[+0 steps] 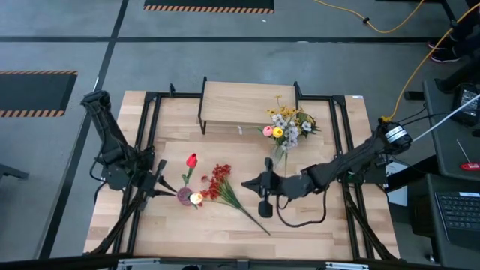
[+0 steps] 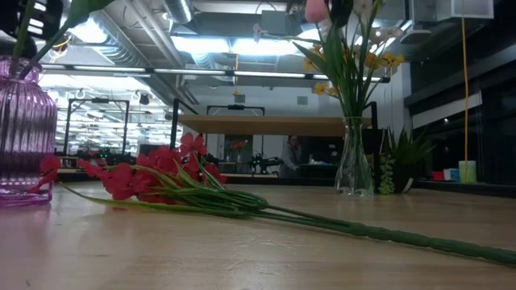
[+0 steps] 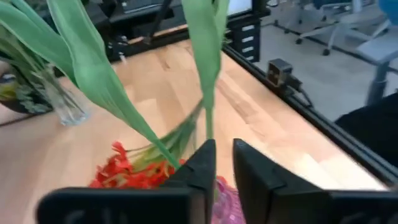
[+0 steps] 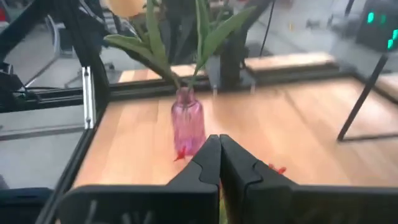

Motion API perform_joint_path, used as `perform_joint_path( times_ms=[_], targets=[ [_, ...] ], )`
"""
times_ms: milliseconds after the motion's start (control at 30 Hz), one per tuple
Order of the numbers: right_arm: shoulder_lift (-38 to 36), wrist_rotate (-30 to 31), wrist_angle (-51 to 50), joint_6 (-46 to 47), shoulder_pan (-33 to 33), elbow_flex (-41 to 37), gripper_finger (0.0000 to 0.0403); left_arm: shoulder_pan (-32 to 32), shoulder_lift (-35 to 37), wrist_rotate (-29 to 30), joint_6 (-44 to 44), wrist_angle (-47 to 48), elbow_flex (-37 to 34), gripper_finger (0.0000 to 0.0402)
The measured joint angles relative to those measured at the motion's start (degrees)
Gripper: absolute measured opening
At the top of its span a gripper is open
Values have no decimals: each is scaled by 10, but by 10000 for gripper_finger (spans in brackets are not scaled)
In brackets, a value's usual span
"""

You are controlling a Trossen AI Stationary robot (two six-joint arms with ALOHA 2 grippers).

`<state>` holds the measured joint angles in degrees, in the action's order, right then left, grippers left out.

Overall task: Pick and place flowers into a vace then onto a shelf
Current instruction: Put the red flowers into the violet vase

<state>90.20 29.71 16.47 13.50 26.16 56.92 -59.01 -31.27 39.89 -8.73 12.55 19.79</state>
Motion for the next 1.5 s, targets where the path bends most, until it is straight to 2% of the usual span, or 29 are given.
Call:
perform_joint_path(
  times_ms=[133,300,400,500,600,833,1067,1267,1500],
  targets=[
    [40,46,-97,38,28,72,2,-14,15,-1,-24,26,0,7],
    [120,51,-240,125,59,184,2,-18,19,0,-27,29,0,5],
    [169,50,-381,207,68,267,2,-17,19,0,-27,29,0,4],
    [212,31,-524,308,72,341,3,-17,19,-1,-30,28,0,1],
    [245,-10,-597,377,71,385,4,-17,19,-1,-42,28,0,3],
    [265,-37,-599,388,72,377,12,-17,19,-1,-42,31,0,3],
    [265,-88,-483,419,72,296,74,-16,19,-1,-41,31,0,4],
    [266,-102,-414,450,71,224,131,-16,19,-1,-42,32,0,7],
    [266,-104,-399,447,72,205,151,-16,19,0,-41,36,0,1]
  ],
)
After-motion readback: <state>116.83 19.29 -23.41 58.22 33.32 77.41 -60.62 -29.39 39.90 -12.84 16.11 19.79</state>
